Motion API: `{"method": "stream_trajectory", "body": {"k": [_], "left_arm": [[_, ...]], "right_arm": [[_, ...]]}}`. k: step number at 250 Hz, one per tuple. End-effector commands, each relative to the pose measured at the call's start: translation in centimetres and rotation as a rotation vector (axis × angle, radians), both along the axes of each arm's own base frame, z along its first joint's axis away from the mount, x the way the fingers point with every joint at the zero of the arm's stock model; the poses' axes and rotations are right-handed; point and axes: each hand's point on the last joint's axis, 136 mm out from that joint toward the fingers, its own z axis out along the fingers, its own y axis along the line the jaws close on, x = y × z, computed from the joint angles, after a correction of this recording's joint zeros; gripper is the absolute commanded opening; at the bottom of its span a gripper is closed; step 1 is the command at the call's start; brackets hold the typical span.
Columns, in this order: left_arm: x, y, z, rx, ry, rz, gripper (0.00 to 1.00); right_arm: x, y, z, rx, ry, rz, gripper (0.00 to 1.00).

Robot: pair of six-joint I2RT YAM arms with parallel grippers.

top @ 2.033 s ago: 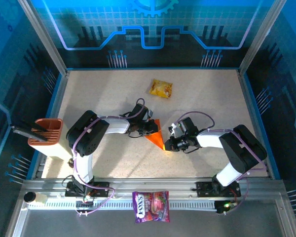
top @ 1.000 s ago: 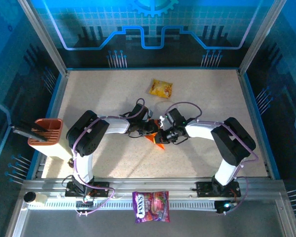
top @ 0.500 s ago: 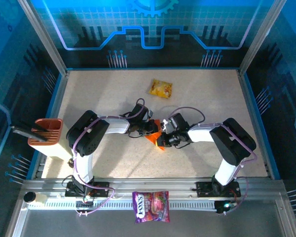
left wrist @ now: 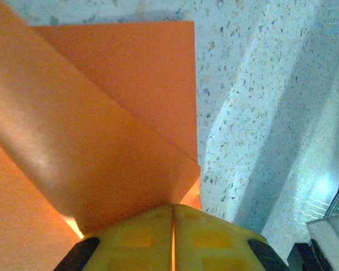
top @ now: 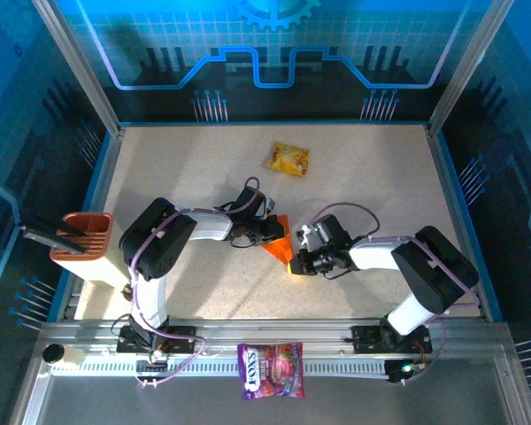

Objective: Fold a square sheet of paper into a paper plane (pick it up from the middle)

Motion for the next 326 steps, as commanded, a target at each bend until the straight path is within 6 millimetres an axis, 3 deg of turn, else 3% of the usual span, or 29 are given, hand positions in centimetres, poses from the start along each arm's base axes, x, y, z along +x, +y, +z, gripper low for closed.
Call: {"method": "stream_trajectory", "body": {"k": [1, 18, 59, 85, 152, 217, 251, 292, 326], "left_arm": [[-2.2, 3.6, -5.3, 0.158, 0.121, 0.048, 0.1], [-2.2, 3.5, -5.3, 0.156, 0.12, 0.047, 0.1], [-2.0, 3.4, -5.0, 0.151, 0.115, 0.043, 0.1], [-2.0, 3.3, -5.1, 0.15, 0.115, 0.043, 0.1], [-2.0, 3.2, -5.1, 0.146, 0.116, 0.042, 0.1], [-1.9, 3.2, -5.2, 0.14, 0.115, 0.048, 0.1], [-1.9, 3.1, -5.1, 0.14, 0.113, 0.043, 0.1], [-1.5, 2.9, -4.5, 0.142, 0.096, 0.03, 0.11], [-0.7, 2.5, -2.7, 0.127, 0.056, 0.02, 0.11]], "right_arm": [[-4.1, -2.8, -2.1, -0.108, 0.154, -0.015, 0.0], [-3.6, -3.1, -1.0, -0.114, 0.13, -0.034, 0.0], [-0.7, -0.6, 5.2, 0.033, 0.002, -0.024, 0.0], [1.5, 0.3, 6.5, 0.04, -0.027, -0.04, 0.0], [6.1, 2.5, 4.2, -0.012, 0.008, -0.084, 0.0], [6.9, 2.3, 1.9, -0.067, 0.038, -0.092, 0.0], [5.8, 0.9, -0.9, -0.137, 0.093, -0.104, 0.0], [2.3, -1.3, -4.5, -0.187, 0.189, -0.113, 0.0], [0.6, -2.3, -5.7, -0.19, 0.232, -0.113, 0.0]]}}
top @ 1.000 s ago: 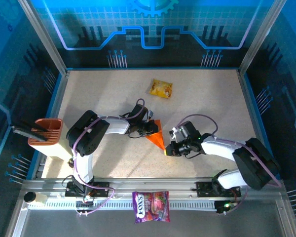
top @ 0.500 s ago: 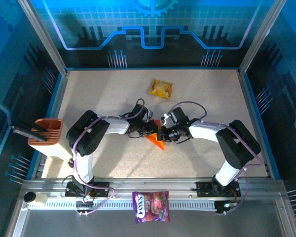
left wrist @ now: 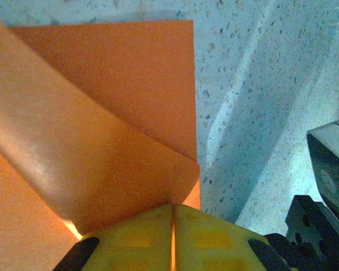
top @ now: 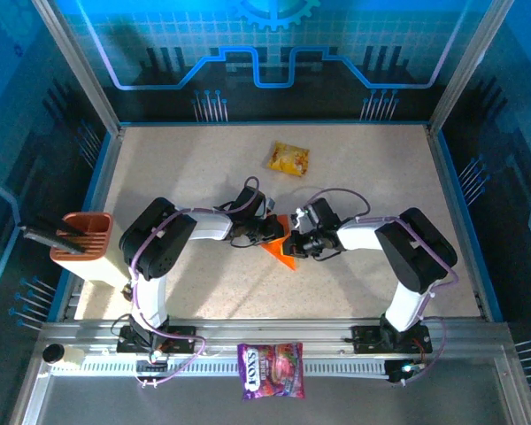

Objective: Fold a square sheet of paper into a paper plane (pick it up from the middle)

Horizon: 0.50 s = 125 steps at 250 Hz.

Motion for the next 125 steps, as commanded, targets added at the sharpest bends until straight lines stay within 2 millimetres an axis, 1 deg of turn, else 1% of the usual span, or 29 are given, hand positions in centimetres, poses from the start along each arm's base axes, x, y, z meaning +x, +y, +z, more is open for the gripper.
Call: {"method": "stream_trajectory", "body": {"k": [1, 22, 35, 48, 66, 90, 106, 125], "left_arm": [[-0.7, 2.5, -2.8, 0.132, 0.051, 0.018, 0.11], [-0.1, 2.1, -1.0, 0.118, 0.014, 0.012, 0.13], [0.1, 1.8, 0.5, 0.094, -0.019, 0.008, 0.15], [0.2, 1.8, 1.7, 0.083, -0.042, 0.009, 0.17], [0.0, 1.6, 3.1, 0.059, -0.063, 0.001, 0.16], [-1.1, 1.1, 3.8, 0.03, -0.054, -0.026, 0.13], [-2.0, 0.7, 3.7, 0.021, -0.047, -0.044, 0.11], [-3.0, -0.4, 3.3, 0.01, -0.033, -0.087, 0.09]], "right_arm": [[-5.2, -4.1, -5.5, -0.167, 0.205, -0.025, 0.0], [-5.5, -4.2, -5.1, -0.15, 0.205, -0.014, 0.0], [-5.7, -4.2, -4.9, -0.141, 0.206, 0.0, 0.0], [-5.8, -4.2, -4.6, -0.133, 0.203, 0.013, 0.0], [-6.0, -4.3, -4.4, -0.131, 0.198, 0.024, 0.0], [-6.1, -4.5, -4.1, -0.129, 0.189, 0.027, 0.0], [-6.0, -4.5, -3.9, -0.125, 0.182, 0.027, 0.0], [-5.8, -4.4, -3.9, -0.118, 0.18, 0.025, 0.0]]}}
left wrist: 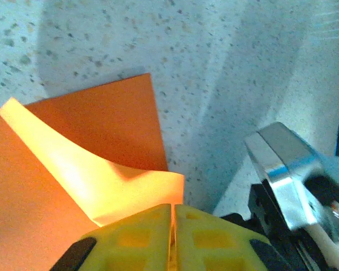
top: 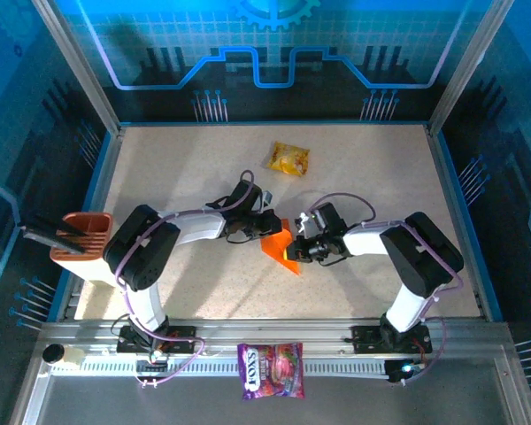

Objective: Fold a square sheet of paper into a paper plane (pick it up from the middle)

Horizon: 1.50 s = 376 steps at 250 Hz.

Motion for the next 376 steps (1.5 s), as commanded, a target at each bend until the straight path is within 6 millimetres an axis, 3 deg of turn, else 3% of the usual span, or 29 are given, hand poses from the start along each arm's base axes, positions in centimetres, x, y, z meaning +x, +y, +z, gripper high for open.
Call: {"method": "stream_trajectory", "body": {"k": [1, 32, 92, 161, 277, 314, 376], "left_arm": [[-2.6, -1.0, -0.8, 0.003, 0.036, -0.078, 0.09], [-3.1, -1.4, -2.5, 0.031, 0.074, -0.085, 0.05], [-1.7, 0.9, -6.4, 0.111, 0.12, 0.008, 0.03], [2.7, 3.5, -6.4, 0.114, 0.081, 0.052, 0.06], [7.1, 8.9, -6.7, 0.137, 0.111, 0.202, 0.06], [7.7, 9.3, -5.2, 0.141, 0.099, 0.21, 0.06], [7.1, 8.2, 0.0, 0.06, 0.007, 0.219, 0.07]], "right_arm": [[-4.2, -3.6, -4.1, -0.163, 0.188, -0.011, 0.0], [-4.1, -3.5, -4.3, -0.162, 0.191, -0.014, 0.0], [-4.5, -3.9, -4.7, -0.173, 0.197, -0.014, 0.0], [-5.3, -4.5, -5.6, -0.192, 0.214, -0.018, 0.0], [-5.7, -4.7, -5.6, -0.194, 0.218, -0.008, 0.0], [-5.8, -4.8, -5.6, -0.196, 0.22, -0.002, 0.0], [-5.8, -4.6, -5.1, -0.187, 0.213, 0.024, 0.0]]}}
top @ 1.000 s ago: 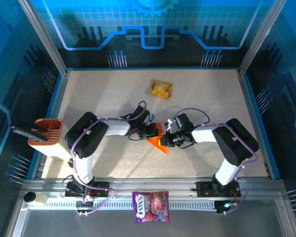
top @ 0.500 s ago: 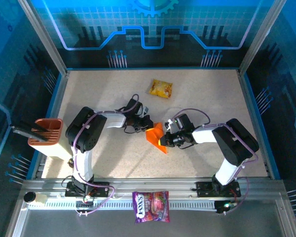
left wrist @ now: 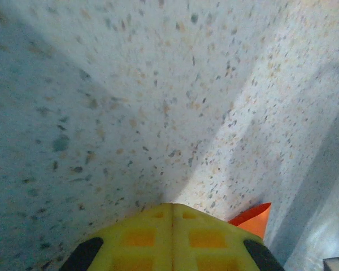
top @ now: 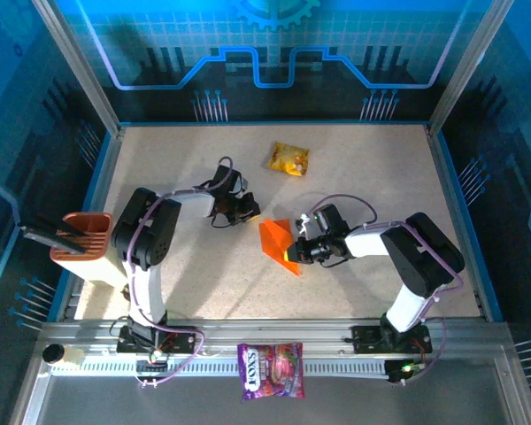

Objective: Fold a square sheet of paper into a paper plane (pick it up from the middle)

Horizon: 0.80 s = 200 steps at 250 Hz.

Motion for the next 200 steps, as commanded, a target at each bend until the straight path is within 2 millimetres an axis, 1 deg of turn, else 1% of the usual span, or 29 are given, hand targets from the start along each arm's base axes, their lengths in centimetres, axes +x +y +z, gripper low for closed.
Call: {"method": "stream_trajectory", "body": {"k": [1, 18, 37, 61, 83, 103, 115, 142, 175, 200], "left_arm": [[-0.2, 0.3, 3.3, -0.005, -0.07, 0.019, 0.08], [-1.1, -1.5, 4.4, -0.034, -0.108, -0.038, 0.08], [-2.5, -3.9, 4.6, -0.046, -0.121, -0.127, 0.08], [-4.2, -6.1, 3.0, -0.033, -0.095, -0.208, 0.08], [-5.3, -7.2, 1.2, -0.029, -0.058, -0.235, 0.08], [-5.6, -6.9, -0.5, -0.009, -0.026, -0.218, 0.08], [-5.6, -6.6, -1.1, 0.004, -0.022, -0.206, 0.08], [-5.6, -5.9, -2.6, 0.032, -0.001, -0.195, 0.09], [-6.0, -5.4, -3.5, 0.055, 0.011, -0.203, 0.09], [-6.3, -5.1, -4.1, 0.071, 0.018, -0.211, 0.08]], "right_arm": [[-5.4, -4.5, -5.0, -0.224, 0.233, -0.006, 0.0], [-5.4, -4.6, -4.9, -0.225, 0.232, -0.002, 0.0], [-5.2, -4.5, -4.8, -0.217, 0.23, -0.003, 0.0], [-4.9, -4.6, -4.6, -0.221, 0.225, -0.013, 0.0], [-4.8, -4.6, -4.5, -0.219, 0.229, -0.016, 0.0], [-4.7, -4.5, -4.2, -0.212, 0.22, -0.017, 0.0], [-4.5, -4.3, -3.9, -0.205, 0.216, -0.019, 0.0], [-3.7, -3.4, -2.5, -0.16, 0.193, -0.013, 0.0], [-2.5, -2.1, -0.3, -0.132, 0.16, -0.018, 0.0], [-1.1, -0.8, 1.3, -0.121, 0.121, -0.04, 0.0]]}}
